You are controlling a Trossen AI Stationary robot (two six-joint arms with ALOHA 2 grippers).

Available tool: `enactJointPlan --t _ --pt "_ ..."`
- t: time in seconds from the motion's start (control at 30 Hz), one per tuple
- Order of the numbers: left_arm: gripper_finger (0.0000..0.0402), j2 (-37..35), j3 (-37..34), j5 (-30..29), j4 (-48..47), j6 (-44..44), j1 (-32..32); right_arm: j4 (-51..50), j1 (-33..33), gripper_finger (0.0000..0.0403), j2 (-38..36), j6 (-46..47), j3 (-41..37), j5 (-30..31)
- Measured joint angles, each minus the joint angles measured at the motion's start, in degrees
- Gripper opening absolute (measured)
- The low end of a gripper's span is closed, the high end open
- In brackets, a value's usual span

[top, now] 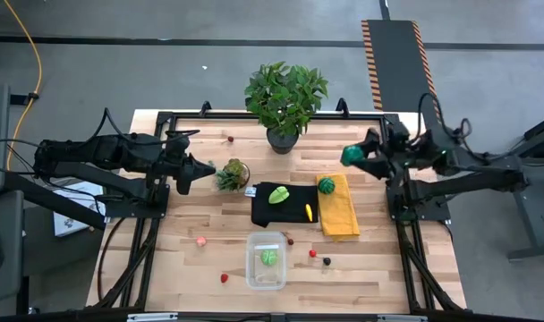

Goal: Pick and placing Produce into tupperware
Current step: Put the bell pepper into the bin

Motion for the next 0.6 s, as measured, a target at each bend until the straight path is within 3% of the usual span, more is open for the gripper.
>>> enactJointPlan --t 0.27,0.6 --pt "0.0001 0.0 0.0 -0.02 0.0 0.0 0.02 -24.19 -3.76 0.0213 5.46 -12.93 19.3 -0.04" --pt "0.0001 0.0 0.0 -0.02 0.0 0.0 0.0 -40.47 -5.73 0.0213 12.31 -21.03 34.24 -0.06"
